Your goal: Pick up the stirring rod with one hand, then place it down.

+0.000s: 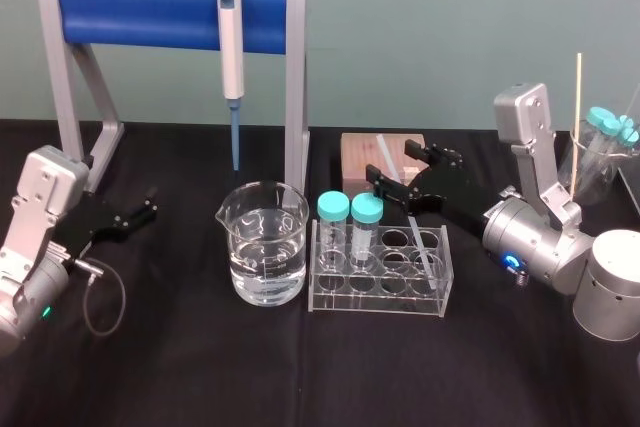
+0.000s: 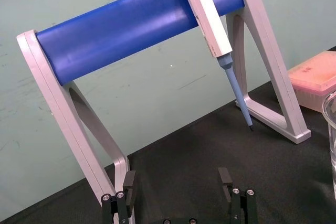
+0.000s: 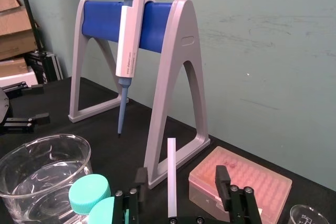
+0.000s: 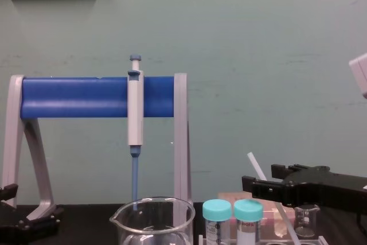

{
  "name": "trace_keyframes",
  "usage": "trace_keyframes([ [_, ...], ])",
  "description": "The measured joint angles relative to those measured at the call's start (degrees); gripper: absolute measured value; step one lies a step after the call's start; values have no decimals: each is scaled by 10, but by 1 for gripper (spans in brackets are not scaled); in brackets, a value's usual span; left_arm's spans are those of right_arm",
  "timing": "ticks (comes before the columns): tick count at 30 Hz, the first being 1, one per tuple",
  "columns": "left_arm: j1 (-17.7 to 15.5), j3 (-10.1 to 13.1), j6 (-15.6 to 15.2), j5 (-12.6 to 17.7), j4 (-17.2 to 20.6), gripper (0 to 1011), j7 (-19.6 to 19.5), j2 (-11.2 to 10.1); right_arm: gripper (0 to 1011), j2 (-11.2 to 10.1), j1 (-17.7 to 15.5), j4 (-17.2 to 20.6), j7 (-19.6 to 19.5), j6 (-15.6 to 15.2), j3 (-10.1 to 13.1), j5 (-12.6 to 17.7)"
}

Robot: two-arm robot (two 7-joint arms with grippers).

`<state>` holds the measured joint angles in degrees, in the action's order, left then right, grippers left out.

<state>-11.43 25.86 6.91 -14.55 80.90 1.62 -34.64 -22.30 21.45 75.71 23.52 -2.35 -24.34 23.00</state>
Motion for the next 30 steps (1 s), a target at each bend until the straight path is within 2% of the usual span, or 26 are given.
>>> trace_keyframes([
  [1,0,0,0,0,0,1000,0,0,795,0,0,0,0,0,0,0],
  [4,0,0,0,0,0,1000,0,0,739,0,0,0,0,0,0,0],
  [5,0,0,0,0,0,1000,0,0,682,0,0,0,0,1,0,0],
  [10,0,0,0,0,0,1000,0,0,520,-1,0,1,0,1,0,1],
  [12,0,0,0,0,0,1000,0,0,481,-1,-1,1,0,1,0,1],
  [13,0,0,0,0,0,1001,0,0,420,-1,-1,1,0,1,0,1],
  [16,0,0,0,0,0,1000,0,0,362,-1,-1,1,0,1,0,1],
  [19,0,0,0,0,0,1000,0,0,222,-1,-1,1,-1,1,0,1],
  [21,0,0,0,0,0,1000,0,0,164,-1,-1,1,-1,1,0,1],
  [22,0,0,0,0,0,1001,0,0,164,-1,-1,1,-1,1,0,1],
  [25,0,0,0,0,0,1000,0,0,80,-1,-1,1,-1,1,0,1],
  [30,0,0,0,0,0,1000,0,0,67,-1,-1,1,-1,2,0,1],
])
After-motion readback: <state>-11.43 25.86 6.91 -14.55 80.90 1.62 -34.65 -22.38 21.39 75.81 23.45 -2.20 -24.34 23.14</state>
